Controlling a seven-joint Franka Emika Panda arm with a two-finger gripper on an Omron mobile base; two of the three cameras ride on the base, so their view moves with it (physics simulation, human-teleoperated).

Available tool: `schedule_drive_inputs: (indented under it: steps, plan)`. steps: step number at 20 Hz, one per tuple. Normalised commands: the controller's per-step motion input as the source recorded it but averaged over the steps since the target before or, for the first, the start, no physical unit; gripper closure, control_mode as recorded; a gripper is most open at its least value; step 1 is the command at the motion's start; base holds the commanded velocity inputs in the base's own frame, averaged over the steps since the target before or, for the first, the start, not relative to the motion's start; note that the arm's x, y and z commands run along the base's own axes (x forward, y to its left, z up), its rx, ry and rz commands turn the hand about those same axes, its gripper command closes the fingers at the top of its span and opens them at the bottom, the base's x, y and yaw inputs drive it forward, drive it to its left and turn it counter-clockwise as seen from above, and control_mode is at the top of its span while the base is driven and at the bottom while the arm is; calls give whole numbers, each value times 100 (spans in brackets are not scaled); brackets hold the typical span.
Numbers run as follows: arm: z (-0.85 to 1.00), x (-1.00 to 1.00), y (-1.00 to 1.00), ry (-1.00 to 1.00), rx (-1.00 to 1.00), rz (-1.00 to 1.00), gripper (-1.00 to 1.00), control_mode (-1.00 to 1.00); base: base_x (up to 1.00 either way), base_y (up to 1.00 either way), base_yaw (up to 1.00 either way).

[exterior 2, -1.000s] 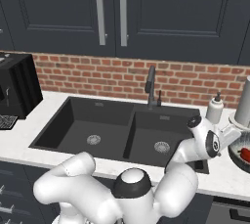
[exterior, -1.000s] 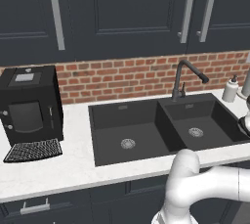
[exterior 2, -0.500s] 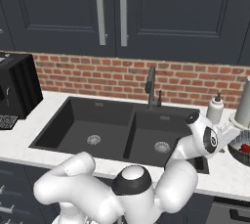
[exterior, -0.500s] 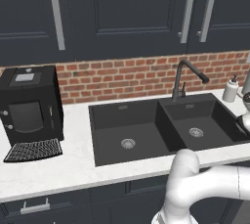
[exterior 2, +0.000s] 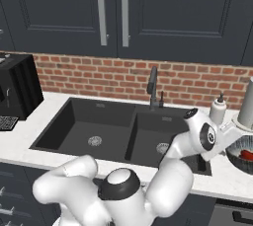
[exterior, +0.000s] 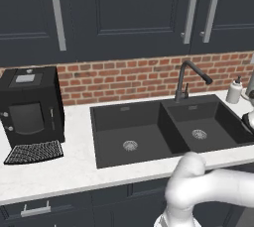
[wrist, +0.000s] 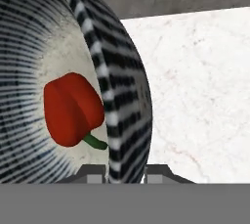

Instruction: Pick the bell pepper from the sink and place it in the bowl. Then pick the bowl and place it in the microwave. Then close the microwave door and press the start button.

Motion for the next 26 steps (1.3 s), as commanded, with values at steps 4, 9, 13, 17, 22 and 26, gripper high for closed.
schedule_drive_inputs:
  steps: [4, 9, 13, 17, 22, 26]
  plan:
    - [62, -100, 79, 0, -5, 0, 100, -100, 0, 0, 0]
    - [85, -100, 97, -1, -12, 0, 100, -100, 0, 0, 0]
    - [100, -100, 91, -6, -10, 0, 100, -100, 0, 0, 0]
    - [100, -89, 87, -2, -2, 0, 100, -100, 0, 0, 0]
    - [97, -58, 89, 1, 11, 19, 100, -100, 0, 0, 0]
    - [90, -47, 78, 0, 20, 29, 100, -100, 0, 0, 0]
